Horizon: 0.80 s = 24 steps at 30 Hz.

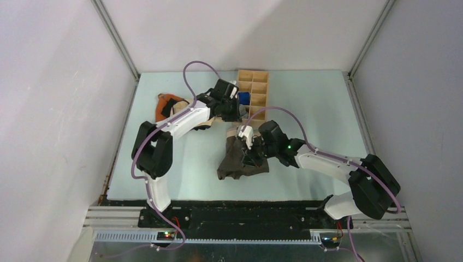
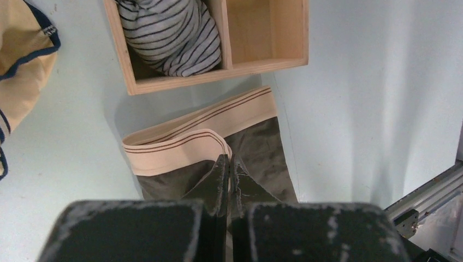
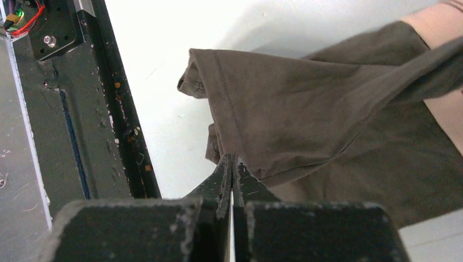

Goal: Roll the underwear
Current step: Fold the underwear at the center of the board.

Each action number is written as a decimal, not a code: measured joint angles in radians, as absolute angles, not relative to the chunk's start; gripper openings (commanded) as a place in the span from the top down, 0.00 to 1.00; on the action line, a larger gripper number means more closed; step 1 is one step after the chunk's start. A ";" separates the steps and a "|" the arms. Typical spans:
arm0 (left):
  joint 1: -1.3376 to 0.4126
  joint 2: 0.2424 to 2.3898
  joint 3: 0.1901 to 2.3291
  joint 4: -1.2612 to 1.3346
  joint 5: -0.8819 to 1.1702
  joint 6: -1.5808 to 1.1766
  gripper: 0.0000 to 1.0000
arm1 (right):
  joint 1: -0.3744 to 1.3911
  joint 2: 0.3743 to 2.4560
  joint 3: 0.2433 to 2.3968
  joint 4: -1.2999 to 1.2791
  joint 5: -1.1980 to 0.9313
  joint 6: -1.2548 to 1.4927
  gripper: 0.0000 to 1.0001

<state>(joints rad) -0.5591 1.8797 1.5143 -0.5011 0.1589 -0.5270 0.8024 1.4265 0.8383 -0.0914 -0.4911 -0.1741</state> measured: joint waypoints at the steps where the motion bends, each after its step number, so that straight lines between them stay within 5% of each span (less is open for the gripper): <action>1: -0.567 1.880 1.515 -0.505 0.150 -0.528 1.00 | 0.796 1.414 0.828 -0.100 -0.493 -0.171 1.00; 24: -0.637 1.962 1.579 -0.533 0.054 -0.532 1.00 | 0.610 1.351 0.759 -0.227 -0.533 -0.026 1.00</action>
